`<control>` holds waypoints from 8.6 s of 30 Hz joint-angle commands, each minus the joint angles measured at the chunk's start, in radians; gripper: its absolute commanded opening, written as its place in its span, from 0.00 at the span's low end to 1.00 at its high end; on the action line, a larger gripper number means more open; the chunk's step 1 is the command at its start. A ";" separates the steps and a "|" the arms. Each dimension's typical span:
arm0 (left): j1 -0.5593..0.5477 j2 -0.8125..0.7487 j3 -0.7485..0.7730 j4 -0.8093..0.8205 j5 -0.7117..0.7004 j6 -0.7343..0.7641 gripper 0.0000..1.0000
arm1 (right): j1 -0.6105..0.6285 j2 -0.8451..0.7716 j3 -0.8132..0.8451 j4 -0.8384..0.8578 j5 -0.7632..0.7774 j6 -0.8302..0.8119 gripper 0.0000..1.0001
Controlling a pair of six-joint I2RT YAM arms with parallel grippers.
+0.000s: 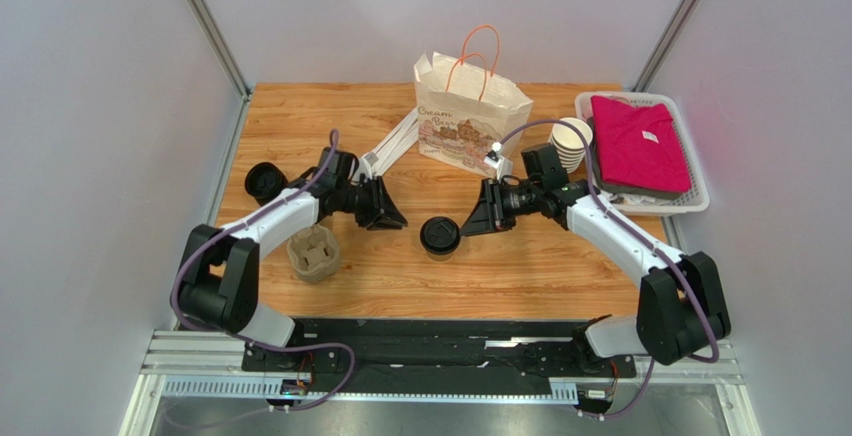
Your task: Pack the takeout coffee
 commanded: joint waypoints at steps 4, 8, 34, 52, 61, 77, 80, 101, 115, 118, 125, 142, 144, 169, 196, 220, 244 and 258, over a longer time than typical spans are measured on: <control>-0.101 -0.072 -0.132 -0.081 0.049 -0.090 0.24 | 0.020 -0.086 0.009 0.058 0.090 -0.044 0.29; -0.166 -0.005 -0.147 0.073 0.068 -0.177 0.23 | 0.017 -0.085 0.025 0.046 0.133 -0.064 0.28; -0.049 0.167 0.156 0.261 0.172 -0.071 0.27 | -0.072 -0.065 0.058 0.066 0.067 0.011 0.30; -0.186 0.297 0.190 0.586 0.235 -0.342 0.24 | -0.077 0.168 0.121 0.193 -0.024 0.201 0.21; -0.173 0.377 0.152 0.585 0.204 -0.345 0.22 | -0.124 0.289 0.099 0.200 -0.024 0.212 0.17; -0.138 0.466 0.107 0.572 0.183 -0.255 0.10 | -0.155 0.420 0.047 0.200 0.007 0.189 0.11; -0.137 0.481 0.100 0.574 0.169 -0.235 0.07 | -0.163 0.441 0.044 0.204 0.012 0.177 0.10; -0.135 0.316 0.121 0.773 0.286 -0.388 0.01 | -0.146 0.371 0.070 0.321 -0.096 0.318 0.09; -0.155 0.297 0.098 0.773 0.266 -0.430 0.01 | -0.153 0.288 0.113 0.172 -0.090 0.246 0.09; -0.167 0.319 0.107 0.744 0.258 -0.408 0.01 | -0.156 0.306 0.125 0.146 -0.067 0.206 0.09; -0.164 0.360 0.097 0.588 0.209 -0.310 0.00 | -0.163 0.360 0.137 0.134 -0.038 0.181 0.08; -0.137 0.442 0.072 0.373 0.054 -0.149 0.00 | -0.173 0.430 0.050 0.164 0.036 0.115 0.04; -0.135 0.452 0.069 0.361 0.042 -0.145 0.00 | -0.179 0.435 0.041 0.166 0.039 0.105 0.03; -0.112 0.143 0.150 0.431 0.158 -0.207 0.25 | -0.155 0.144 0.219 0.004 -0.125 0.136 0.23; -0.127 0.279 0.230 0.189 0.112 -0.009 0.41 | -0.175 0.279 0.168 -0.054 0.137 -0.033 0.22; -0.135 0.290 0.196 0.322 0.138 -0.072 0.37 | -0.173 0.312 0.162 -0.040 0.139 -0.027 0.20; -0.137 0.425 0.176 0.226 0.080 -0.019 0.00 | -0.149 0.368 0.153 -0.050 0.228 -0.070 0.02; -0.140 0.486 0.179 0.092 -0.081 0.038 0.00 | -0.132 0.403 0.148 -0.067 0.289 -0.096 0.00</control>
